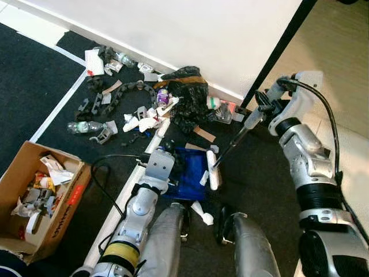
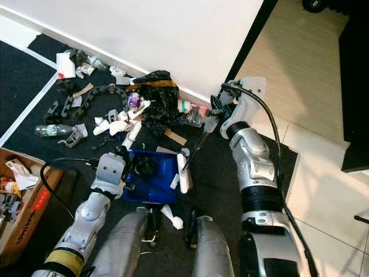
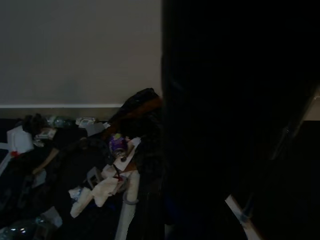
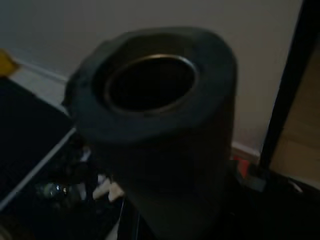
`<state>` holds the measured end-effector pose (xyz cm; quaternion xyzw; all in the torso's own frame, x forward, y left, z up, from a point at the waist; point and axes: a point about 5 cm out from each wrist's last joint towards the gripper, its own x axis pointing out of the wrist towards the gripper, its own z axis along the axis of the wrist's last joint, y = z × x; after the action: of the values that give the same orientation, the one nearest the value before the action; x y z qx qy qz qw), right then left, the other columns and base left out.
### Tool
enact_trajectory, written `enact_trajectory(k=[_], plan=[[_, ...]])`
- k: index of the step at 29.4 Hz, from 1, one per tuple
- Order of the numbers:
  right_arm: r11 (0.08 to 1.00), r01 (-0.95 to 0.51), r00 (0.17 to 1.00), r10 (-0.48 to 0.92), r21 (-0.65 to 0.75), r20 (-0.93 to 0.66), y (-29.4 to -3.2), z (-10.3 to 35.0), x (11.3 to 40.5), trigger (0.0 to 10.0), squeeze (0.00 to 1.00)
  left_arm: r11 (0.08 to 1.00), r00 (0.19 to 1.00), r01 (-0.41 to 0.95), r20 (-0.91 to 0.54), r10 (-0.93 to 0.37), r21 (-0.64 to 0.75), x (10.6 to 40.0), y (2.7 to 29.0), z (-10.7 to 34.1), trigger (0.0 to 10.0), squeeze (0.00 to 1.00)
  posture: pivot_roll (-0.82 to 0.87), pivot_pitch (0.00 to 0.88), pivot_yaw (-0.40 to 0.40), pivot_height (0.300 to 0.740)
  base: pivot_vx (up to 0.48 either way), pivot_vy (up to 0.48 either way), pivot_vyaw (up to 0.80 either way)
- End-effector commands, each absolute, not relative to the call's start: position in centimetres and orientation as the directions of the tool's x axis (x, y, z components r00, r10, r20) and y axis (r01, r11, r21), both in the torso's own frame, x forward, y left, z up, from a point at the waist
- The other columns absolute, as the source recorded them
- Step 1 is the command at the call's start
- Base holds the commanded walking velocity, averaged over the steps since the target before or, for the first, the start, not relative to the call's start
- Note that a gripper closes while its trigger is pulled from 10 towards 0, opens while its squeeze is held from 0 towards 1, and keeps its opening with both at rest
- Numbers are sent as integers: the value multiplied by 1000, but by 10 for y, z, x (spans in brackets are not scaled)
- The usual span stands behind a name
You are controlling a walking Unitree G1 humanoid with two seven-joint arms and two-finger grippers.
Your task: Sweep floor
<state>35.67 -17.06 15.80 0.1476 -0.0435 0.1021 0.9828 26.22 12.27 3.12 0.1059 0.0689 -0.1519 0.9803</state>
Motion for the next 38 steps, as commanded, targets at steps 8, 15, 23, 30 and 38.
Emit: enact_trajectory(k=[8,15,23,30,38], plan=[[843,-234,971,177,484,163,-159,154,357,10000,0,915,893,390,-283,-348,103,243,107,7,10000,0,117,365,-36,740,0,0,0],[847,-217,973,147,485,179,-169,158,357,10000,0,916,893,389,-284,-348,100,243,106,7,10000,0,110,366,-38,740,0,0,0],[862,-212,963,106,460,246,-189,178,358,10000,0,916,892,390,-287,-349,98,243,106,6,10000,0,103,364,-40,740,0,0,0],[946,-183,972,135,266,191,-218,204,356,10000,0,916,892,389,-288,-348,98,244,105,6,10000,0,94,357,-45,740,0,0,0],[949,-237,950,181,209,253,-239,237,347,10000,0,915,891,392,-289,-351,98,245,104,5,10000,0,83,340,-51,740,0,0,0]])
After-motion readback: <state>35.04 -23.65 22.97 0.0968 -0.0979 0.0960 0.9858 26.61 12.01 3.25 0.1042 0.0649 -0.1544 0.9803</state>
